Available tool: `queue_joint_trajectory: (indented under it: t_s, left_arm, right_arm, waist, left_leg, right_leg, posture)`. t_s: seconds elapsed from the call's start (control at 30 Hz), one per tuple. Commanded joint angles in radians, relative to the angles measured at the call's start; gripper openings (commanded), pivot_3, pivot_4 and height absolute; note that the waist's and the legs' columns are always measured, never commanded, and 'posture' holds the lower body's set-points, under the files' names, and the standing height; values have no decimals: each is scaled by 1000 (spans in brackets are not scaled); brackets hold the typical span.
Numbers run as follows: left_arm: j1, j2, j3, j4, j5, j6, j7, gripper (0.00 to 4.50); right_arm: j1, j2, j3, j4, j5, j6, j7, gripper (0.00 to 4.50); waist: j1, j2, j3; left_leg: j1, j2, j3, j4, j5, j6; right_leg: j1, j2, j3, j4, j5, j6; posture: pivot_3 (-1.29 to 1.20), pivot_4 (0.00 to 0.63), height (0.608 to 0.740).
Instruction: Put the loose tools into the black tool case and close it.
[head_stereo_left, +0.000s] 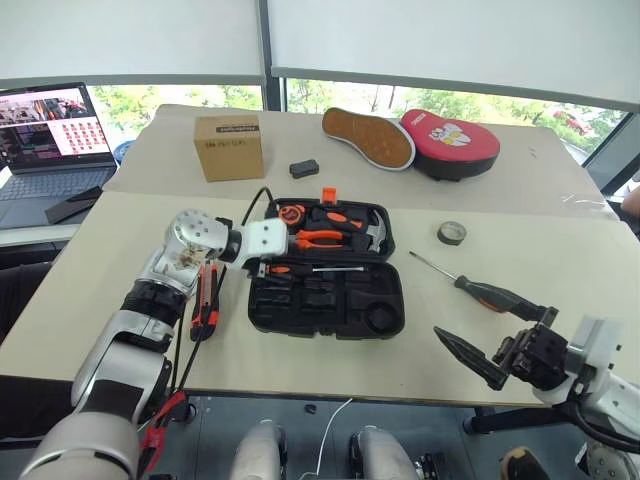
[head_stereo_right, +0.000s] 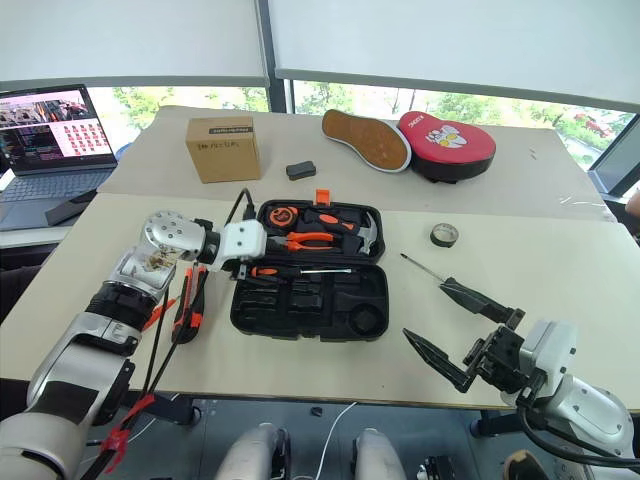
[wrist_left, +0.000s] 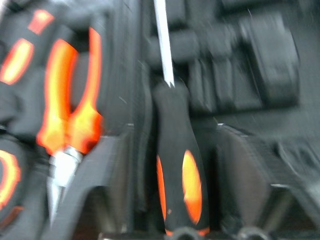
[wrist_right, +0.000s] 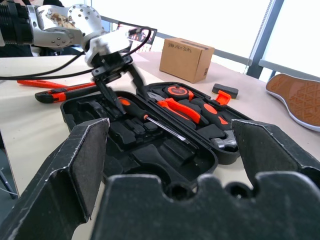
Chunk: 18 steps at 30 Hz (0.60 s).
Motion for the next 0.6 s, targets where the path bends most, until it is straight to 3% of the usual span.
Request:
queue_joint_trajectory:
  t_s: [0.03, 0.1, 0.3, 0.6]
  left_arm:
    - [1, 3, 47, -35, -48, 27, 8, 2839]
    - [20, -3, 48, -20, -48, 49, 17, 2433]
    - [67, -30, 10, 14, 0, 28, 62, 53]
    - [68, -72, -27, 75, 74, 35, 131, 22]
  right_arm:
    - [2, 2, -16, -26, 14, 6, -11, 4500]
    - [-3, 5, -15, -20, 14, 7, -16, 4500]
    - [-11, 7, -12, -17, 14, 12, -27, 4500]
    - [-13, 9, -12, -36, 15, 32, -57, 4500]
  waist:
    - [0, 0, 0]
    - [-1, 0, 0]
    - [-1, 0, 0]
    - [6, 1, -1]
  left_leg:
    - [0, 0, 0, 0, 0, 0]
    - [0, 0, 0, 0, 0, 0]
    - [0, 0, 0, 0, 0, 0]
    - [1, -1, 0, 2, 0, 0]
  right_leg:
    - [0, 0, 0, 0, 0, 0]
    - [0, 1, 0, 0, 0, 0]
    - [0, 1, 0, 0, 0, 0]
    - [4, 1, 0, 0, 0, 0]
  posture:
    - [0, 150, 740]
    - [0, 150, 740]
    - [0, 150, 740]
    - [0, 150, 740]
